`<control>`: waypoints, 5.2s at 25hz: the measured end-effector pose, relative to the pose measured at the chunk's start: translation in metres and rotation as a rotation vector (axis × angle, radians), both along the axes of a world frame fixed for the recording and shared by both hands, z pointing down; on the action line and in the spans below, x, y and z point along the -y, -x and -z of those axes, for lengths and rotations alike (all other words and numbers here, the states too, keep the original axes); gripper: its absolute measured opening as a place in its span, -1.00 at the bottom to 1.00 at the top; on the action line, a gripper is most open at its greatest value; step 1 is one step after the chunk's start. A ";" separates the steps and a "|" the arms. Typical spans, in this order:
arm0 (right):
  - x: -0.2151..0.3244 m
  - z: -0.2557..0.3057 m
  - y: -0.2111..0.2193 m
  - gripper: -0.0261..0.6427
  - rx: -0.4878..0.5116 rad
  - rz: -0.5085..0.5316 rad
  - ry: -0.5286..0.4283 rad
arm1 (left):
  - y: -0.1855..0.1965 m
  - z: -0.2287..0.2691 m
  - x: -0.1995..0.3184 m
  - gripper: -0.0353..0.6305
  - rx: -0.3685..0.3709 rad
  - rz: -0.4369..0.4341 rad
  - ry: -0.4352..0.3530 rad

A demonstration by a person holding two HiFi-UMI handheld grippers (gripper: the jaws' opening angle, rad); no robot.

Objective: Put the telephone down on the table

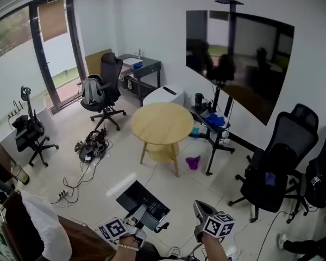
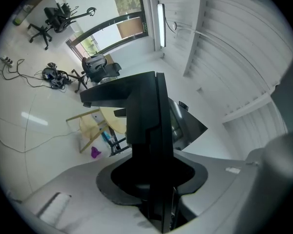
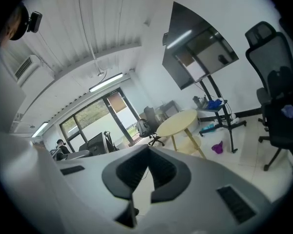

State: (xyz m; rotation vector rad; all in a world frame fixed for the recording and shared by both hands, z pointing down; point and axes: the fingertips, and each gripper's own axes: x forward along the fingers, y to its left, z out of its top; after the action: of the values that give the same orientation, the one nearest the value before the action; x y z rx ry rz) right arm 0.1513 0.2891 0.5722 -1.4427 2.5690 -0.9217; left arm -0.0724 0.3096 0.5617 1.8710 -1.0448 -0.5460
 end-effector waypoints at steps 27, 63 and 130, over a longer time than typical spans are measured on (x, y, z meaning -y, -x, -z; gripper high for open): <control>0.222 0.002 0.042 -0.91 -0.021 -0.031 0.015 | 0.022 0.008 0.221 -0.37 0.001 -0.073 -0.017; 0.496 -0.003 0.087 -0.91 -0.037 0.047 0.021 | 0.060 0.000 0.478 -0.37 0.004 -0.024 -0.006; 0.658 -0.087 -0.012 -0.91 -0.079 -0.059 0.222 | -0.069 -0.247 0.736 -0.36 0.249 -0.727 0.277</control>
State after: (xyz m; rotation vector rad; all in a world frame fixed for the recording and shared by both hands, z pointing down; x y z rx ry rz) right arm 0.1630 -0.3692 0.6593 -1.6314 2.5298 -1.1965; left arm -0.0030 -0.4261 0.8085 1.9240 -0.4861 0.2485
